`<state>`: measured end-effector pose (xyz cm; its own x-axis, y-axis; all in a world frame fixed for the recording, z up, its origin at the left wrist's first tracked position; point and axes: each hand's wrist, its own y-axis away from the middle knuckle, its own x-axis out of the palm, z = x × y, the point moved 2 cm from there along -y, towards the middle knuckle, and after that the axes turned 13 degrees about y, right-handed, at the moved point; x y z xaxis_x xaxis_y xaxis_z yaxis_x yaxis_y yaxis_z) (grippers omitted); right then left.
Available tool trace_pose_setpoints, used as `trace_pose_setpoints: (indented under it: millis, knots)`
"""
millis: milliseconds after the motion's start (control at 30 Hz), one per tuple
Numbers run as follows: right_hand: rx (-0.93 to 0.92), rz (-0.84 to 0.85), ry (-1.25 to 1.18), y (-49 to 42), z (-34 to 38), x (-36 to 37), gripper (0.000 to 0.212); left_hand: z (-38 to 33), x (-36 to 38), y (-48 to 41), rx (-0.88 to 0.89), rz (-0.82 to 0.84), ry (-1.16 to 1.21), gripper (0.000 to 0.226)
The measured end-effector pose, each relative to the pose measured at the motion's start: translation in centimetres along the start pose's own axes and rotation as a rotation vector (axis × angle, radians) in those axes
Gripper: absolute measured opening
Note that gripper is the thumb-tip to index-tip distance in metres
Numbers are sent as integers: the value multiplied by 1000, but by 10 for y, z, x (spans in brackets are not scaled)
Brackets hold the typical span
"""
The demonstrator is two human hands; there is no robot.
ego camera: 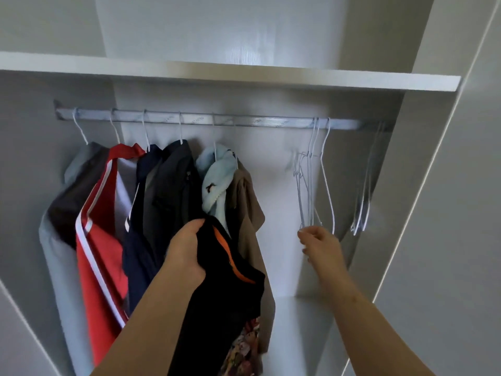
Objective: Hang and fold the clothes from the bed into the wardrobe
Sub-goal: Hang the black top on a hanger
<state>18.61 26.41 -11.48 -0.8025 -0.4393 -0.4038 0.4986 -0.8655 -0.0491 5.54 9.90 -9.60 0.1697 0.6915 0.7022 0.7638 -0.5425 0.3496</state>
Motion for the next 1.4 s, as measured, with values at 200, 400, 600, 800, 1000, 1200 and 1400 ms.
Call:
trace_pose_setpoints:
  millis: [200, 400, 600, 800, 1000, 1200, 1400]
  knots:
    - [-137, -120, 257, -82, 3, 7, 28, -1, 28, -43, 56, -55, 41, 26]
    - [-256, -144, 628, -129, -7, 6, 62, 7, 42, -66, 64, -89, 67, 28]
    - [-256, -141, 582, -157, -15, 1, 56, 13, 50, -82, 85, -93, 89, 25]
    - [-283, -173, 551, -167, -16, -7, 53, 18, 55, -88, 85, -101, 90, 25]
    - [-273, -214, 556, -174, -16, -8, 51, 20, 56, -90, 83, -82, 95, 24]
    - [-234, -268, 547, -184, -16, -14, 41, 20, 54, -90, 83, -81, 97, 25]
    - [-302, -320, 679, -180, -16, -15, 31, 20, 52, -90, 80, -87, 96, 24]
